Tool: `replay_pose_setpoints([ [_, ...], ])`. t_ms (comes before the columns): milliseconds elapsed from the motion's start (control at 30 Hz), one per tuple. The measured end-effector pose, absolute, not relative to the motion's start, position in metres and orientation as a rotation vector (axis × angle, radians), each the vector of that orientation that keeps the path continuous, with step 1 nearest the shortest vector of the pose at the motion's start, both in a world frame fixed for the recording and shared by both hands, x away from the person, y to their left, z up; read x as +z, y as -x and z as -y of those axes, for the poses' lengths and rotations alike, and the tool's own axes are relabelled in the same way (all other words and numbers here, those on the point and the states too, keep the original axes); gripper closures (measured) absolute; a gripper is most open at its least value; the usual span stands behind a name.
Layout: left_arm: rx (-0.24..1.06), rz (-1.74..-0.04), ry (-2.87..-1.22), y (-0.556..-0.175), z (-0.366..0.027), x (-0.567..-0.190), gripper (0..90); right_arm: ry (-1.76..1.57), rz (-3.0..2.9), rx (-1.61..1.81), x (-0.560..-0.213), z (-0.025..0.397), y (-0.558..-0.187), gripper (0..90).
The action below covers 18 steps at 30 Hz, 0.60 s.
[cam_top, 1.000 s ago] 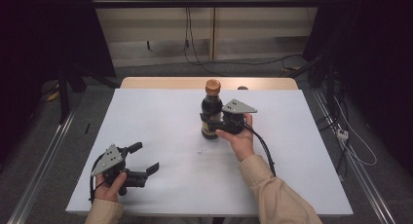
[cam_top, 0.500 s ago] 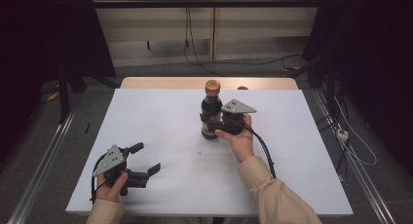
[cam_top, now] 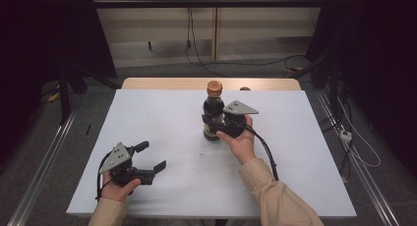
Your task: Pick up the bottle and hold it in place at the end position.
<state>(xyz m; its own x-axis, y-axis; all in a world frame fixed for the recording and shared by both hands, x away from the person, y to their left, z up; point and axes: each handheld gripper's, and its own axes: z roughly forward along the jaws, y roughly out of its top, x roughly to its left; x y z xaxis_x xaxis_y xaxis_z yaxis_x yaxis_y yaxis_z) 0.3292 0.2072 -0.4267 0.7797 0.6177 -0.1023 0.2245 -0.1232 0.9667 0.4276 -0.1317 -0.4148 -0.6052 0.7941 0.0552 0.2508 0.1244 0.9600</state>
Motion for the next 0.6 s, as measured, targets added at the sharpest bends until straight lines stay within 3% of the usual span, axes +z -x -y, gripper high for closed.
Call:
replay_pose_setpoints([
  [600, 0.332, -0.697, -1.693, -0.350, -0.185, -0.394, 5.7, -1.002, -1.930, 1.501, -0.416, 0.132, -0.427, 30.5],
])
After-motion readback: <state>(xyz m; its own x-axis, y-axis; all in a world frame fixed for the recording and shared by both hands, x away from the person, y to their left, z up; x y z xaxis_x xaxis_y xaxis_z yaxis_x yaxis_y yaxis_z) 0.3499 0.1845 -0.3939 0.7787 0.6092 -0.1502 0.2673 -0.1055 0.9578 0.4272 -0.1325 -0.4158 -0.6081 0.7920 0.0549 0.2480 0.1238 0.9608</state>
